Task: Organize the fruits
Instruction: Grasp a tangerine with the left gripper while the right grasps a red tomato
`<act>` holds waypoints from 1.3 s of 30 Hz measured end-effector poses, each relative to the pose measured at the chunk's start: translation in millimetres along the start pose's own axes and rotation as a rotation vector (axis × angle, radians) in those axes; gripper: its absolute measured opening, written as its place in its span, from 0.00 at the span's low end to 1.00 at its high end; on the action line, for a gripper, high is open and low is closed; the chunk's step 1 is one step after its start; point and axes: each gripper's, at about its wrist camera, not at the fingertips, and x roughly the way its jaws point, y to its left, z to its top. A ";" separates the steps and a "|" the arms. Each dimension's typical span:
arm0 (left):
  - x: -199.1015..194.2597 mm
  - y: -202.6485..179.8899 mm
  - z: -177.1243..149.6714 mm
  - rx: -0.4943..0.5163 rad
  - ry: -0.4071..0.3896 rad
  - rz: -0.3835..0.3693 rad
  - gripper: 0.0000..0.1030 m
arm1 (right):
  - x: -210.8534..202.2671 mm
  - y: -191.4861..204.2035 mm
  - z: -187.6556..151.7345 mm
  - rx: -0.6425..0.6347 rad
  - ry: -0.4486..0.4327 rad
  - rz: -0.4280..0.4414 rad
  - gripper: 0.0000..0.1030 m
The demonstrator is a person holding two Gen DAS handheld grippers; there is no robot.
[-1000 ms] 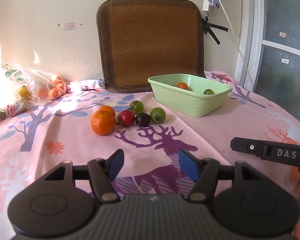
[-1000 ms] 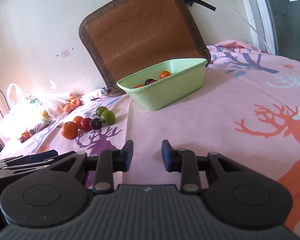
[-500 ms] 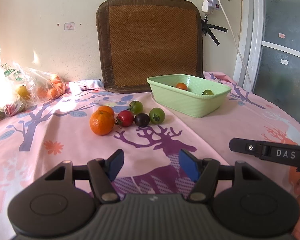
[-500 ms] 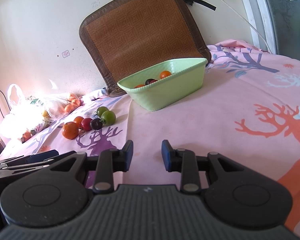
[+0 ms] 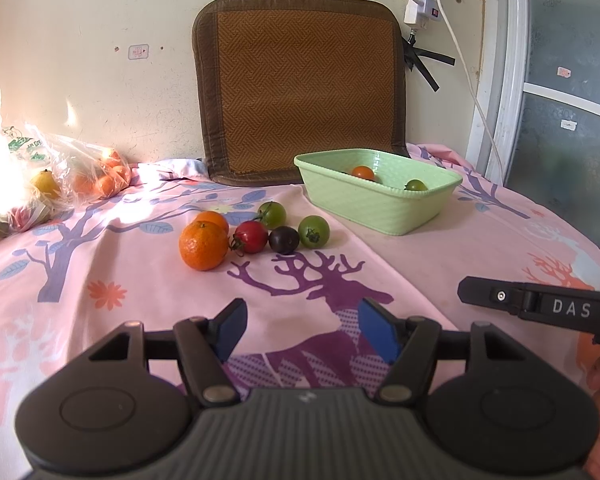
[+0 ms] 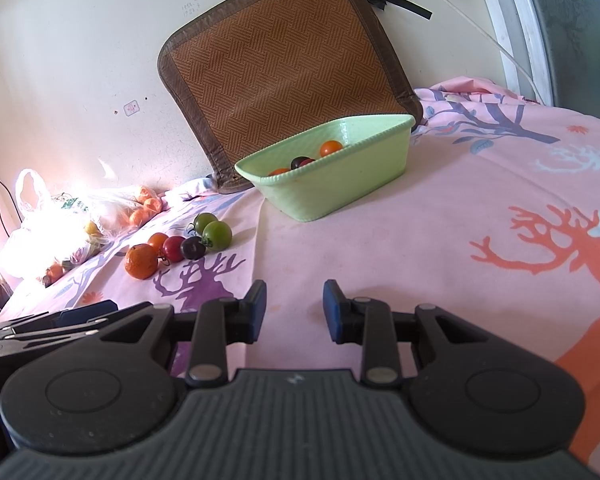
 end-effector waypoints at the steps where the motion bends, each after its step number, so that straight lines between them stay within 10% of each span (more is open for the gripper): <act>1: 0.0 0.0 0.0 0.000 0.000 0.000 0.62 | 0.0 0.0 0.0 0.000 0.000 0.000 0.33; 13: 0.4 13.4 2.2 -0.050 0.023 -0.047 0.62 | 1.6 3.2 1.1 -0.010 0.012 0.003 0.33; 33: 68.8 81.0 58.1 0.096 0.110 -0.053 0.62 | 82.1 93.9 41.9 -0.440 0.106 0.203 0.32; 39: 71.9 94.9 53.7 0.037 0.130 -0.090 0.39 | 100.2 102.9 46.8 -0.528 0.125 0.230 0.33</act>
